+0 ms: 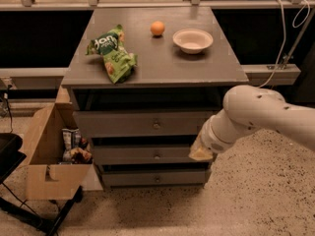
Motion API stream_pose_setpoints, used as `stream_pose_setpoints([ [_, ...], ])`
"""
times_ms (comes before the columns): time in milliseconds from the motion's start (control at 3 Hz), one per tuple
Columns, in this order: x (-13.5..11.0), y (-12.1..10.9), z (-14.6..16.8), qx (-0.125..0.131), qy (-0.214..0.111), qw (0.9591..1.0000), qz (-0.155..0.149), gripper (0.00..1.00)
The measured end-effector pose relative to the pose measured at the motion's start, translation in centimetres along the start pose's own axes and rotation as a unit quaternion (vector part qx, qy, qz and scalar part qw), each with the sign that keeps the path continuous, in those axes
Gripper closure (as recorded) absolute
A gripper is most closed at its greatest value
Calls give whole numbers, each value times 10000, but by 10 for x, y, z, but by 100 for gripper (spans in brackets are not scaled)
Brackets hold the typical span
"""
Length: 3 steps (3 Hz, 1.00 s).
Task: Close top drawer
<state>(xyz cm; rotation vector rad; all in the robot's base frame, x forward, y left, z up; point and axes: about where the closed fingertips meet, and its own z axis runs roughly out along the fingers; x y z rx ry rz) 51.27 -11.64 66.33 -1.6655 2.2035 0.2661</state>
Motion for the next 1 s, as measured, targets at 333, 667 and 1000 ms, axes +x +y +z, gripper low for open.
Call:
stream_pose_setpoints([
  [333, 20, 21, -71, 87, 598, 9975, -380, 87],
  [667, 58, -3, -147, 564, 919, 9942, 29, 100],
  [1000, 57, -14, -162, 725, 879, 9935, 72, 83],
])
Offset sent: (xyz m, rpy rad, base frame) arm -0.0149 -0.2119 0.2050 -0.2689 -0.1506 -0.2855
